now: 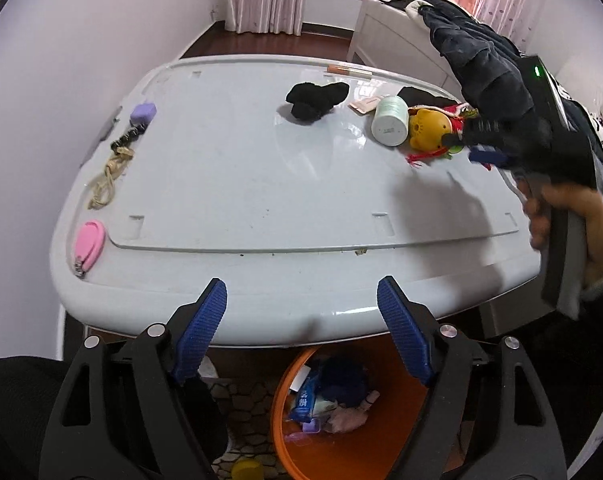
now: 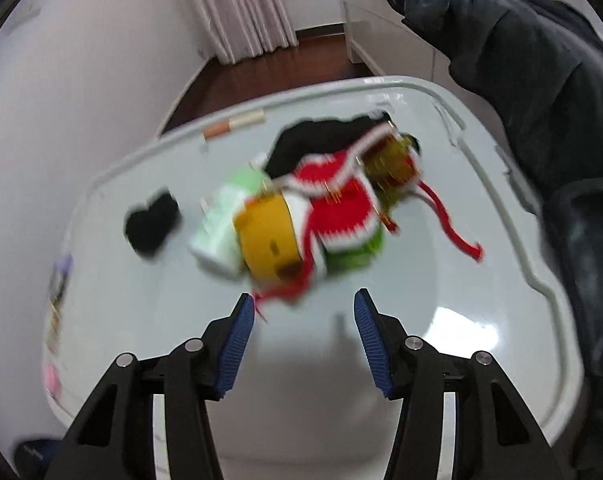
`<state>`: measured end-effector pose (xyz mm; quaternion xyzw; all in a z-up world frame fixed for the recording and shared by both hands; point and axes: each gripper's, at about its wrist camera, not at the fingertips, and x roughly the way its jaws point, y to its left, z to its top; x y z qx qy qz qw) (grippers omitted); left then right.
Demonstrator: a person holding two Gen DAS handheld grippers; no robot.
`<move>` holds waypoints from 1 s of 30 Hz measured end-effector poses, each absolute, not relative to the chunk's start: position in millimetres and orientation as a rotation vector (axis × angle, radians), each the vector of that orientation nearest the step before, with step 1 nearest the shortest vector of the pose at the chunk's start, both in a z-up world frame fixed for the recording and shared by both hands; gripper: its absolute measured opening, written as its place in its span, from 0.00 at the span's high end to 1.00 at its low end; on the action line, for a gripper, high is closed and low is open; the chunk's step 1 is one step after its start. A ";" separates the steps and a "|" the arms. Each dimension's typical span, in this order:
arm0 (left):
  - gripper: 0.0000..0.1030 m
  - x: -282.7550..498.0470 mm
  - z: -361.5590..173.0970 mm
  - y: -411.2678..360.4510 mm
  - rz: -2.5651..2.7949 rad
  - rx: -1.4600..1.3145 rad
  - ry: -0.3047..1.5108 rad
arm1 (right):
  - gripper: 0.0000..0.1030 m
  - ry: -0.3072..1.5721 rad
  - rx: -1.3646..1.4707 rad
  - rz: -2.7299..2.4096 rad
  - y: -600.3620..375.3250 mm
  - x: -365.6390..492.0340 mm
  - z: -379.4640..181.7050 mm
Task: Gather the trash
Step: 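Move both open tools back over the table, then grasp the red knitted hat toy with the right tool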
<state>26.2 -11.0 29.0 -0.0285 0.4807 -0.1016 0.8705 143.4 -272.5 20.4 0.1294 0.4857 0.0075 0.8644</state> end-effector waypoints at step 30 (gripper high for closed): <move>0.26 25.1 7.8 -8.6 -0.268 -0.075 1.010 | 0.56 1.141 0.799 -0.046 -316.1 182.0 34.0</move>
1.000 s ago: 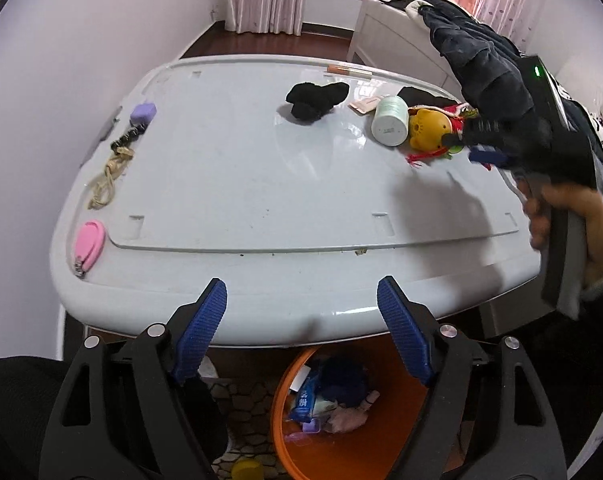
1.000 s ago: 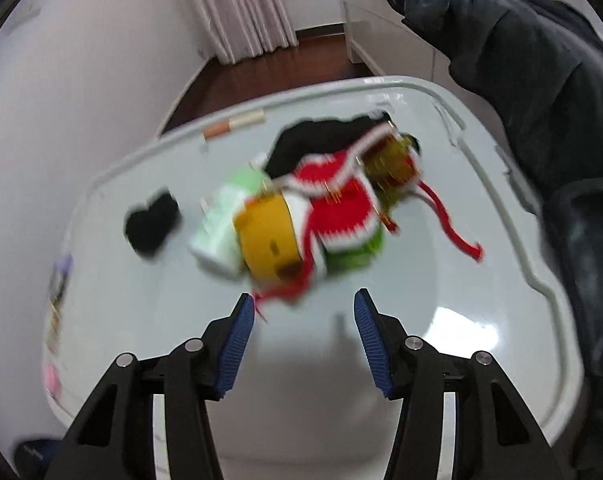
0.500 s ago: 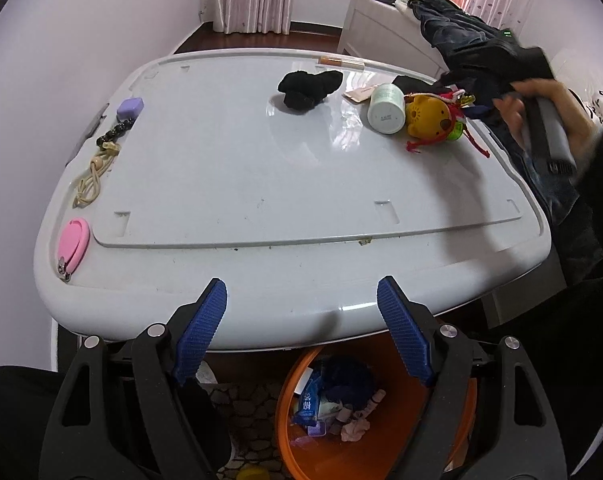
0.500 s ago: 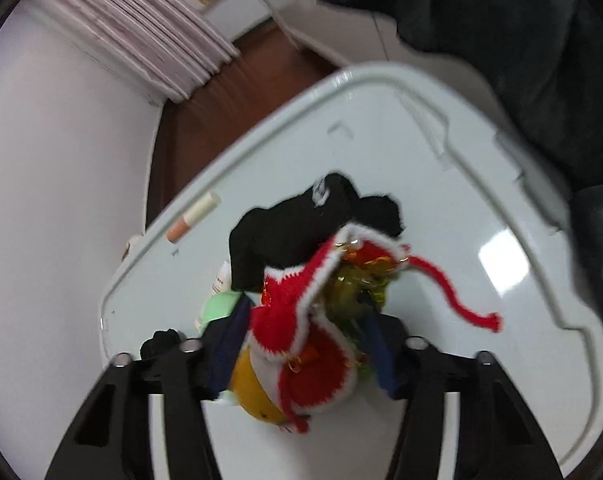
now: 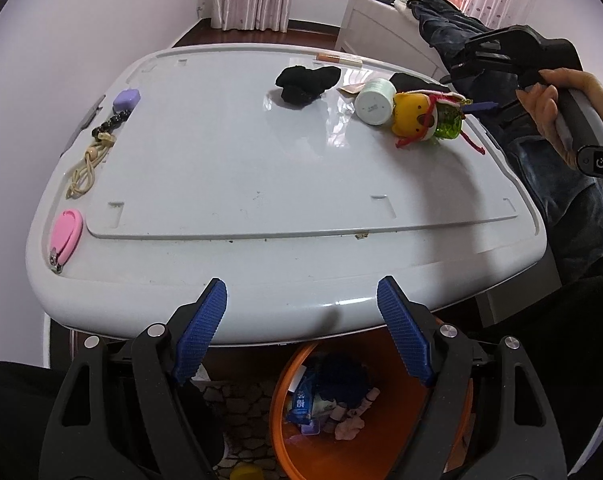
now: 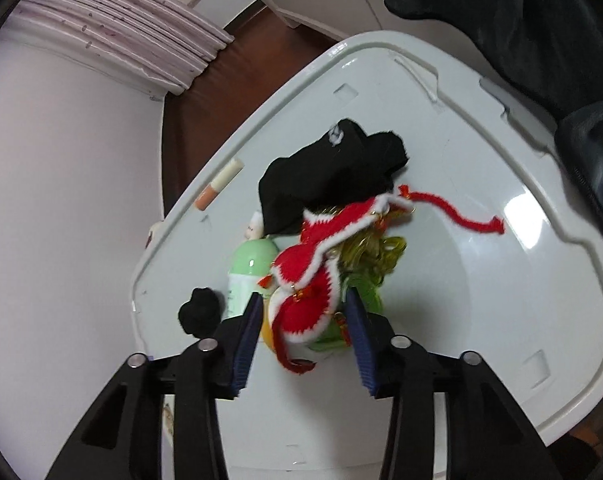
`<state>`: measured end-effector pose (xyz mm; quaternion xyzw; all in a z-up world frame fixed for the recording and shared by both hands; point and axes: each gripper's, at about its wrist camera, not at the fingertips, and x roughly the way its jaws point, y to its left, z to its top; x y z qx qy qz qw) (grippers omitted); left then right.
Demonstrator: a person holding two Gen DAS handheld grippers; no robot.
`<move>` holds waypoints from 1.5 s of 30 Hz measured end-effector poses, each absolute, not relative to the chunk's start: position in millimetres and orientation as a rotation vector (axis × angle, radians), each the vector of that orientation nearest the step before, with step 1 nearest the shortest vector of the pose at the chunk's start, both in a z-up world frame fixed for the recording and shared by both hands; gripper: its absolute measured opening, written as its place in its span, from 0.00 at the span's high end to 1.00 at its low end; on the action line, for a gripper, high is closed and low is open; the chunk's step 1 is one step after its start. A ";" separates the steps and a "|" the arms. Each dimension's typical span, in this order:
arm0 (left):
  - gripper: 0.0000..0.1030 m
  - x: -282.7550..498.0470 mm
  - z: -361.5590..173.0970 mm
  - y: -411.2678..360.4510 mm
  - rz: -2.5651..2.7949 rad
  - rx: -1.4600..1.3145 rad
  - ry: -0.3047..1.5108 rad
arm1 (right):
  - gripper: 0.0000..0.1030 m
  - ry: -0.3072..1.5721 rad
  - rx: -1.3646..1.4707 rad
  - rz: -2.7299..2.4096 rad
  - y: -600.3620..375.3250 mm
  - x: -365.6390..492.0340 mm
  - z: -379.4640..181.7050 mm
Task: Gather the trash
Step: 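Grasp the red knitted hat toy with the right tool, then carry the red hat toward the basin with the right tool while the left tool grasps the black sock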
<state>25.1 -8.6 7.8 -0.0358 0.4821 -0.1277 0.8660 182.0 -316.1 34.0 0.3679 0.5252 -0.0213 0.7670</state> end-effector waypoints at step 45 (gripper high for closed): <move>0.26 55.6 30.8 -24.2 -0.260 -0.025 0.958 | 0.84 1.037 0.177 0.168 -299.1 196.5 96.6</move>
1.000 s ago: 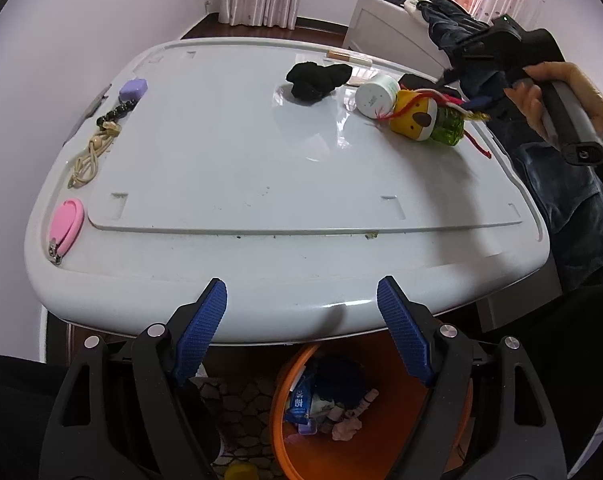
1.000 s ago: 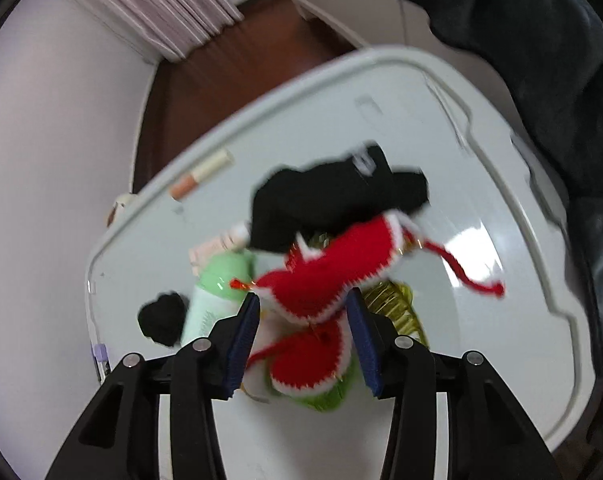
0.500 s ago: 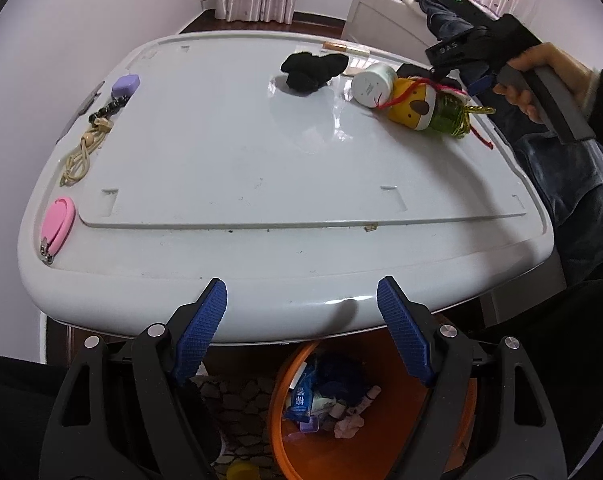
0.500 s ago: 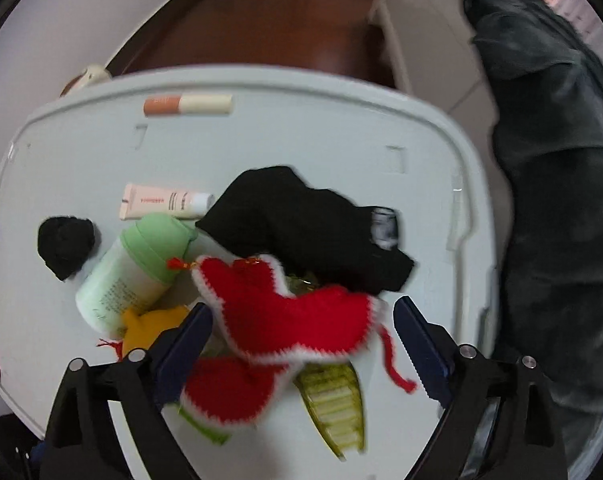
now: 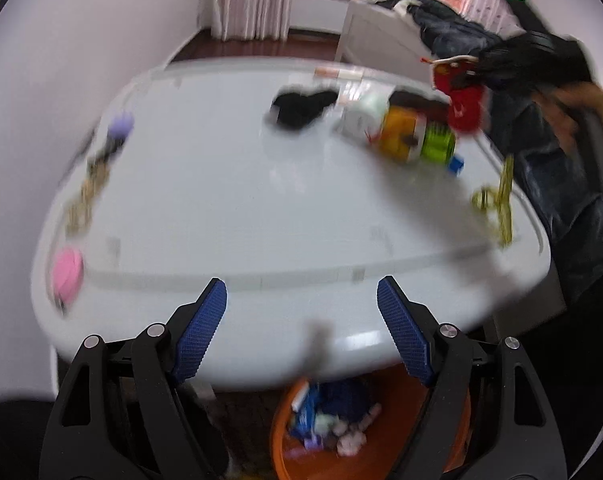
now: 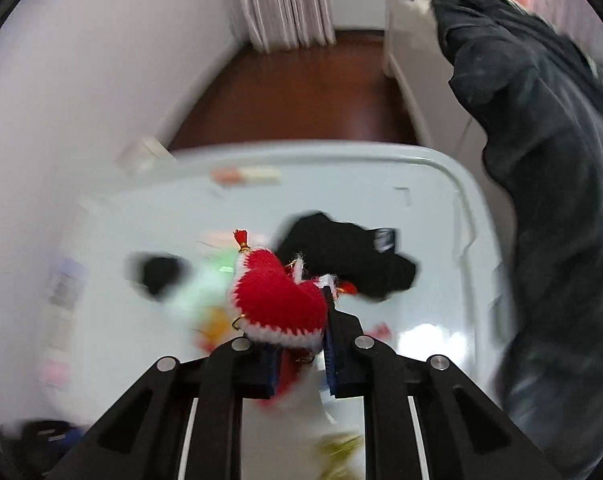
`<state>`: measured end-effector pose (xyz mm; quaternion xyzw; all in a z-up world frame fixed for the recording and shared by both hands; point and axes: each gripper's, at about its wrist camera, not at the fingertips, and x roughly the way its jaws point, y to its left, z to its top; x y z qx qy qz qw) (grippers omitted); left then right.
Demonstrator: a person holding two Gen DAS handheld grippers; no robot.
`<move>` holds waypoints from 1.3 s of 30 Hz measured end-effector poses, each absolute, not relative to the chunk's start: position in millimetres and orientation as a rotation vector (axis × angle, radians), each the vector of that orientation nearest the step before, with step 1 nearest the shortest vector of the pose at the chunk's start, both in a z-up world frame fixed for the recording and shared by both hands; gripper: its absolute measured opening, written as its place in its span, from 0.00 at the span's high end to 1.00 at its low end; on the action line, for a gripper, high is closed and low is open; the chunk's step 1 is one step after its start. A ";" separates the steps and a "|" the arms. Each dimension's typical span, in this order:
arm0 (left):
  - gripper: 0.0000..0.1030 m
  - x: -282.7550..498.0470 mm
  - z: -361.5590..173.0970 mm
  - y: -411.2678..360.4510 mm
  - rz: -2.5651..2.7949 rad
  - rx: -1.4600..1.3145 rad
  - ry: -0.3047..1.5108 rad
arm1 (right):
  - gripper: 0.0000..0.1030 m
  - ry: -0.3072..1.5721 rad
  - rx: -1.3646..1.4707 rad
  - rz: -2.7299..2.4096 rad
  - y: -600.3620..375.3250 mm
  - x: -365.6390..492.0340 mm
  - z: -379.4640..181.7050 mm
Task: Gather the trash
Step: 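Carry the red hat toward the basin with the right tool while the left tool grasps the black sock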
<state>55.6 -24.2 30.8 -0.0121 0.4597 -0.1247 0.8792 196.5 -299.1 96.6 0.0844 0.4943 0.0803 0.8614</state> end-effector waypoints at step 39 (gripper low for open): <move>0.63 -26.3 124.1 -26.9 -0.304 0.085 0.813 | 0.82 0.687 0.279 0.482 -246.2 -57.1 197.0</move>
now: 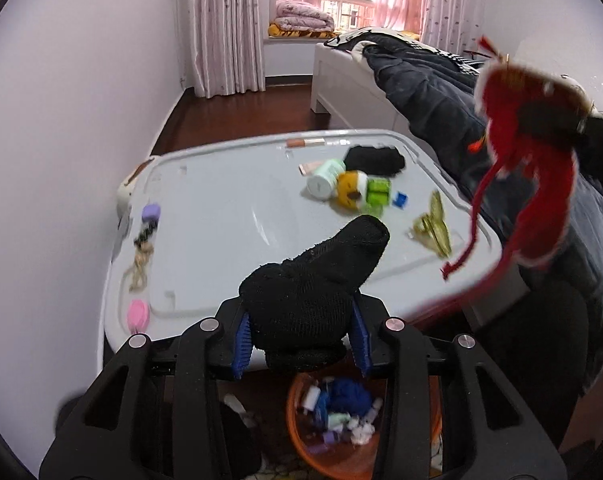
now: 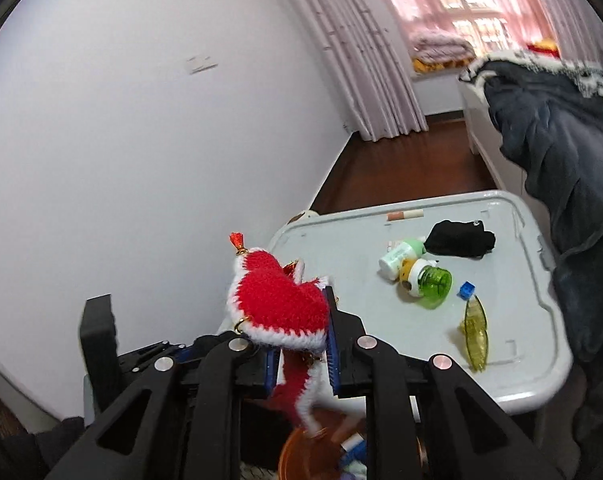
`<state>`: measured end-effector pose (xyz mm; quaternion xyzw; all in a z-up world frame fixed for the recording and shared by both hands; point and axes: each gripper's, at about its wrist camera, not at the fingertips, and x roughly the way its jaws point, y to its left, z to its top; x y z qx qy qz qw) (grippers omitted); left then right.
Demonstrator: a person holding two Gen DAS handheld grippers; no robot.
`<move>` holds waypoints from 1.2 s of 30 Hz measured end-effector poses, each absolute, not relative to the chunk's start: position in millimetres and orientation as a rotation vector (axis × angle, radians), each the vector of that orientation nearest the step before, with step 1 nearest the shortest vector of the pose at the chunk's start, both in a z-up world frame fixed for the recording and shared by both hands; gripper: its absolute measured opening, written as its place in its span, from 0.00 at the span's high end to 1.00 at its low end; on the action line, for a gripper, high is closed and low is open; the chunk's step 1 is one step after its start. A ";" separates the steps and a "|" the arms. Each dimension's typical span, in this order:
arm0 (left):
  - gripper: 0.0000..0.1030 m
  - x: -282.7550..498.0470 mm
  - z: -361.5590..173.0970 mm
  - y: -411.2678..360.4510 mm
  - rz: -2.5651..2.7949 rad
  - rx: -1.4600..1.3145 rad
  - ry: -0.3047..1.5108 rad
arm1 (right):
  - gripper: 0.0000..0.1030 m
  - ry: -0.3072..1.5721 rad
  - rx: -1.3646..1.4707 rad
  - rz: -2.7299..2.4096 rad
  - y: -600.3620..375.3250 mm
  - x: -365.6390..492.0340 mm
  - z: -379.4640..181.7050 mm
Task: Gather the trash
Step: 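Carry the red hat toward the basin with the right tool while the left tool grasps the black sock, then drop the hat and sock into the orange basin with both tools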
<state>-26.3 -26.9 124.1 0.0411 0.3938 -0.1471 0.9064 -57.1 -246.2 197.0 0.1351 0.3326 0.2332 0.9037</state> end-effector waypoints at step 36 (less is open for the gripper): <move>0.25 -48.8 -4.1 -37.3 -0.224 0.127 1.140 | 0.46 1.067 0.213 0.230 -252.3 -66.5 25.0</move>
